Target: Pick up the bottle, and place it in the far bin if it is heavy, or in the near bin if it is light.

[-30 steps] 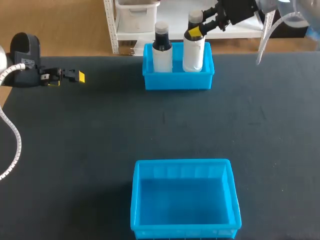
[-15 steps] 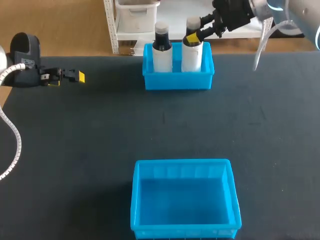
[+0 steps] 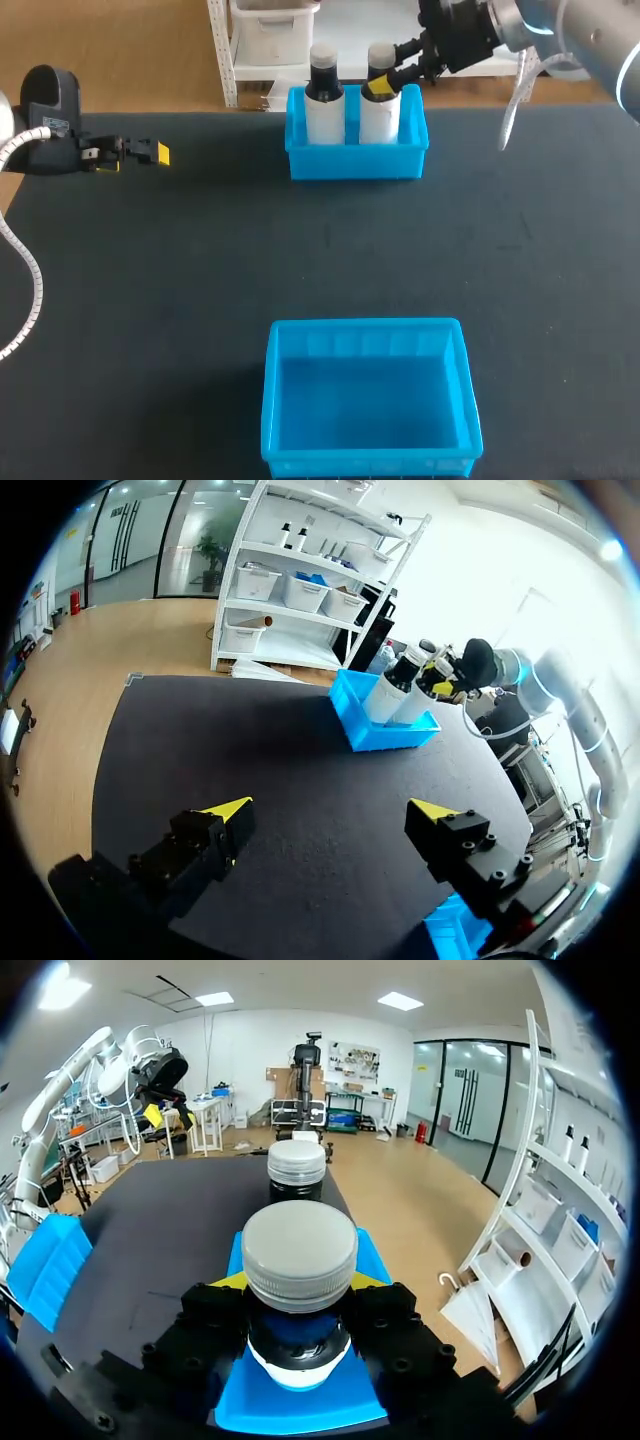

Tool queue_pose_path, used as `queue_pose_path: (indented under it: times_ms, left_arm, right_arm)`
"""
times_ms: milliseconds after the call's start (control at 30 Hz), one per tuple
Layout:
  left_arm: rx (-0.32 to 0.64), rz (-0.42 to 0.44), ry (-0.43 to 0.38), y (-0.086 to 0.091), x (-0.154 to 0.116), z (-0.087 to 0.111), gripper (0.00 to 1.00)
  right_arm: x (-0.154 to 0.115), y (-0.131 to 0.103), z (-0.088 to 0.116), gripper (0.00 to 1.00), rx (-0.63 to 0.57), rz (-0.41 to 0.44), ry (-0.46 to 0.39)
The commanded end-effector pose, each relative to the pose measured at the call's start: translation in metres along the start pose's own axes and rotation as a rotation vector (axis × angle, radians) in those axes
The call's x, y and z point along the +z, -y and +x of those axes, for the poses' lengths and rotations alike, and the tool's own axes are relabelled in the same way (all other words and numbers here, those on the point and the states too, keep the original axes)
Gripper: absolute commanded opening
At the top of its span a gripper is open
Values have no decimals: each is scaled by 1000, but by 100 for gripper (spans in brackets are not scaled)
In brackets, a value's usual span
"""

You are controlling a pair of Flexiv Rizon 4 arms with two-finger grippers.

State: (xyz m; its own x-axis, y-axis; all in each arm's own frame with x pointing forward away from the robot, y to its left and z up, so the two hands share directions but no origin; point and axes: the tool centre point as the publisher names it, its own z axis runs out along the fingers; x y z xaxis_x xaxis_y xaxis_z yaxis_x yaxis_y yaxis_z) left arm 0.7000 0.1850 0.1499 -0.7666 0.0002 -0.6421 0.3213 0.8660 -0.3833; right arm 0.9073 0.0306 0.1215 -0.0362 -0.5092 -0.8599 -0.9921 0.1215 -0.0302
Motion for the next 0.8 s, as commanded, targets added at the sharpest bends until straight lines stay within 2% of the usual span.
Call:
queue_pose_path:
  times_ms: [33,100,167,233,267,300,533,800]
  left_arm:
    - [0,0,0,0,0,0,100]
    - [0,0,0,0,0,0,100]
    - [0,0,0,0,0,0,100]
    - [0,0,0,0,0,0,100]
    - [0,0,0,0,0,0,100]
    - [0,0,0,0,0,0,100]
    - [0,0,0,0,0,0,100]
    - [0,0,0,0,0,0,100]
  right_arm:
    - [3,11,-1,0,5,-226,-1]
    - [4,11,0,2,8,-226,-1]
    - [4,12,1,12,12,-227,-4]
    - [5,12,1,31,20,-232,-5]
    - [5,11,2,75,23,-234,-5]
    - [4,11,2,100,26,-239,-5]
    - [-7,9,1,100,37,-240,-6]
    - [-46,-4,6,100,70,-173,-22]
